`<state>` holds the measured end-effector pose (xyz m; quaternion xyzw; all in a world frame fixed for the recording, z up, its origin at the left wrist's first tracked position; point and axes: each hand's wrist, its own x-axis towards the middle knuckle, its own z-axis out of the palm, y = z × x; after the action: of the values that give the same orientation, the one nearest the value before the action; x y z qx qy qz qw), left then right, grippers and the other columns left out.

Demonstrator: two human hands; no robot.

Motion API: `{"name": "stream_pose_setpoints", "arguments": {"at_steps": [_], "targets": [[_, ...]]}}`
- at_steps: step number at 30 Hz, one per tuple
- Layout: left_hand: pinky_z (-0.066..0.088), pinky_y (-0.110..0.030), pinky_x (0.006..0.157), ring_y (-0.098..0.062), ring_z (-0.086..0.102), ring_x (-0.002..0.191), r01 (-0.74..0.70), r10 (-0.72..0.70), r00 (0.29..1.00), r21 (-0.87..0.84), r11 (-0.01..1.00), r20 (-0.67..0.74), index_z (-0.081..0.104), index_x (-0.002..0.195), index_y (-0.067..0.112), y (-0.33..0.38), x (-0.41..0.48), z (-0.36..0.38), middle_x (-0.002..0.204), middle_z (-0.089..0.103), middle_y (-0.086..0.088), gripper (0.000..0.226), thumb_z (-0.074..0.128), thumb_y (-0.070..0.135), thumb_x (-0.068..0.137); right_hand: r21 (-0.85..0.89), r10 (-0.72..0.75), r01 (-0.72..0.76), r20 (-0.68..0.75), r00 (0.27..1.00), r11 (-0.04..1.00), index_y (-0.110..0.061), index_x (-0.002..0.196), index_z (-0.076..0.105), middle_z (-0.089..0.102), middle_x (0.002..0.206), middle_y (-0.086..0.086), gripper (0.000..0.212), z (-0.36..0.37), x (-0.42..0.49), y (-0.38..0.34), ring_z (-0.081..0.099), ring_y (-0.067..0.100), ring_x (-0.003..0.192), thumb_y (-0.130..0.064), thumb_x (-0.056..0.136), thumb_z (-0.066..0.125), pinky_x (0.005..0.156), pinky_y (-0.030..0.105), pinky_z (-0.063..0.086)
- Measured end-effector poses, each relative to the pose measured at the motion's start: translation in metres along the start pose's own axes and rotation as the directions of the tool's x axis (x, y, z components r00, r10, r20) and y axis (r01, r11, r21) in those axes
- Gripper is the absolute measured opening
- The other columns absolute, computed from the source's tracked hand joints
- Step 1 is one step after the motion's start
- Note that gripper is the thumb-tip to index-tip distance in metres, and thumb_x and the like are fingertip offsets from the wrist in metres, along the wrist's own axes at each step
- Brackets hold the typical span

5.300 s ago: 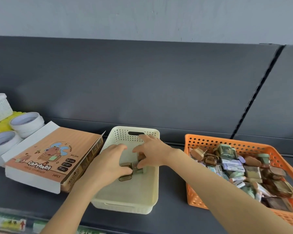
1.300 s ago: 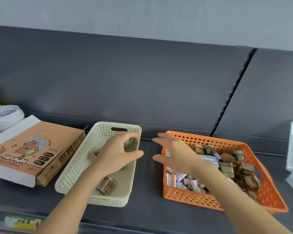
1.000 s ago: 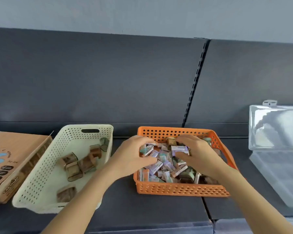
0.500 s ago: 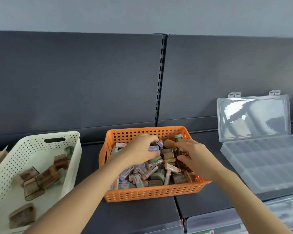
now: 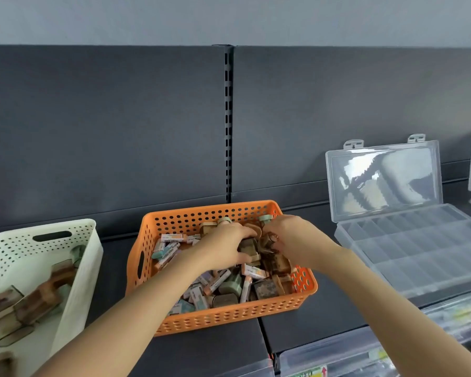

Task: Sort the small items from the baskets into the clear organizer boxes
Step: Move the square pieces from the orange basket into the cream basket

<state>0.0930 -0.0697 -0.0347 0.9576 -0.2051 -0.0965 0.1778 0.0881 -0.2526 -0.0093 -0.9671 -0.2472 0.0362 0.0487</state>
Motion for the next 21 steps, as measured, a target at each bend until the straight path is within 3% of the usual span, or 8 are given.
{"name": "stream_pose_setpoints", "arguments": {"at_steps": [4, 7, 12, 16, 19, 21], "targets": [[0.036, -0.042, 0.105, -0.023, 0.039, 0.129, 0.001, 0.0, 1.0, 0.064, 0.998, -0.017, 0.04, 0.142, 0.025, 0.002, 0.003, 0.006, 0.137, 0.05, -0.002, 0.065, 0.068, 0.034, 0.084, 0.088, 0.01, -0.007, -0.041, 0.999, 0.996, -0.017, 0.116, 0.06, 0.063, 0.107, 0.003, 0.025, -0.003, -0.007, 0.007, 0.061, 0.022, 0.091, -0.014, 0.092, 0.053, 0.078, 0.035, 0.055], [0.041, -0.038, 0.102, -0.019, 0.046, 0.124, -0.015, 0.019, 0.997, 0.059, 0.998, -0.074, 0.043, 0.14, 0.026, -0.001, 0.001, 0.006, 0.136, 0.052, 0.002, 0.065, 0.07, 0.034, 0.082, 0.075, 0.014, -0.015, 0.022, 1.0, 0.997, -0.018, 0.117, 0.056, 0.063, 0.108, 0.004, 0.026, -0.002, -0.01, 0.006, 0.062, 0.023, 0.09, -0.013, 0.092, 0.052, 0.077, 0.035, 0.056], [0.049, -0.028, 0.081, -0.003, 0.056, 0.098, -0.039, 0.008, 0.981, -0.151, 0.988, -0.196, 0.054, 0.127, 0.036, -0.013, -0.012, -0.005, 0.113, 0.06, 0.016, 0.047, 0.062, 0.051, 0.083, 0.071, -0.059, 0.053, 0.094, 0.994, 0.996, -0.023, 0.121, 0.053, 0.057, 0.115, 0.002, 0.037, -0.007, -0.013, 0.011, 0.057, 0.024, 0.102, -0.006, 0.087, 0.053, 0.08, 0.039, 0.054], [0.047, -0.028, 0.092, 0.0, 0.054, 0.11, -0.018, -0.06, 0.976, -0.348, 0.937, -0.21, 0.059, 0.124, 0.033, -0.018, -0.027, -0.014, 0.122, 0.058, 0.02, 0.038, 0.062, 0.034, 0.087, -0.053, -0.168, 0.184, 0.224, 0.96, 0.981, -0.033, 0.127, 0.049, 0.049, 0.121, -0.003, 0.047, -0.01, -0.014, 0.01, 0.044, 0.021, 0.114, -0.019, 0.083, 0.058, 0.091, 0.039, 0.047], [0.047, -0.023, 0.087, 0.005, 0.054, 0.105, 0.01, -0.119, 0.976, -0.514, 0.858, -0.18, 0.063, 0.112, 0.038, -0.019, -0.038, -0.016, 0.113, 0.06, 0.023, 0.026, 0.06, 0.025, 0.088, -0.191, -0.195, 0.251, 0.273, 0.942, 0.949, -0.037, 0.13, 0.046, 0.046, 0.125, -0.002, 0.049, -0.008, -0.012, 0.004, 0.04, 0.022, 0.117, -0.033, 0.083, 0.061, 0.094, 0.041, 0.042], [0.052, -0.023, 0.082, 0.0, 0.057, 0.103, 0.022, -0.139, 0.979, -0.598, 0.801, -0.149, 0.062, 0.107, 0.041, -0.019, -0.044, -0.016, 0.111, 0.06, 0.02, 0.027, 0.057, 0.021, 0.091, -0.263, -0.199, 0.276, 0.283, 0.938, 0.924, -0.037, 0.131, 0.046, 0.046, 0.127, -0.001, 0.05, -0.006, -0.01, 0.0, 0.04, 0.023, 0.119, -0.035, 0.084, 0.061, 0.096, 0.04, 0.039]]}}
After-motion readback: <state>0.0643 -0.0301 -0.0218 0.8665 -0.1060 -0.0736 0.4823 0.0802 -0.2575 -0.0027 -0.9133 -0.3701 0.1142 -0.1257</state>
